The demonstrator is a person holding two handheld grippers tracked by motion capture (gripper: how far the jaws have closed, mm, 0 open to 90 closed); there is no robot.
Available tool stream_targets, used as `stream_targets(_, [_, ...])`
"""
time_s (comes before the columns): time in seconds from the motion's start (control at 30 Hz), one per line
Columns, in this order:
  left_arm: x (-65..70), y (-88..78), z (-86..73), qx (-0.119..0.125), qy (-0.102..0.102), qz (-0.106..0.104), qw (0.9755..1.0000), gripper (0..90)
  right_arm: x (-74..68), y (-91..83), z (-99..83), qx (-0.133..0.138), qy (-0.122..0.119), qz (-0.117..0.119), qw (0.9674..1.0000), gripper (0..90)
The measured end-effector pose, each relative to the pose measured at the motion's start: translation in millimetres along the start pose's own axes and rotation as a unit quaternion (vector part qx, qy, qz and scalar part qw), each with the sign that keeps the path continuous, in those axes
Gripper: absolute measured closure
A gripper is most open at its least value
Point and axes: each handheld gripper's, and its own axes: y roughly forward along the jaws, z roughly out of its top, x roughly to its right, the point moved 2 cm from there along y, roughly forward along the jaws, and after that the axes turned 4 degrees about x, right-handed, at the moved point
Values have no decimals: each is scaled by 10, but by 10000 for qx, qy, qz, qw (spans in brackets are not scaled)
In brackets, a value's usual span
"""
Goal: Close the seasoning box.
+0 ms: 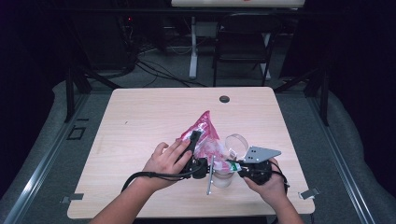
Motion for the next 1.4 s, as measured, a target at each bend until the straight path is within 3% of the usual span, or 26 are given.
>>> stream_targets(0.07, [20, 9, -14, 22, -101, -18, 9999, 637, -1, 0, 1, 2, 0, 1, 10000, 900])
stream_targets(0.63, [16, 1, -59, -76, -215, -158, 9996, 640, -13, -7, 20, 30, -18, -1, 10000, 900])
stream_targets(1.4, [60, -4, -124, -136, -581, -303, 9978, 653, -24, -26, 58, 116, -45, -73, 9999, 900])
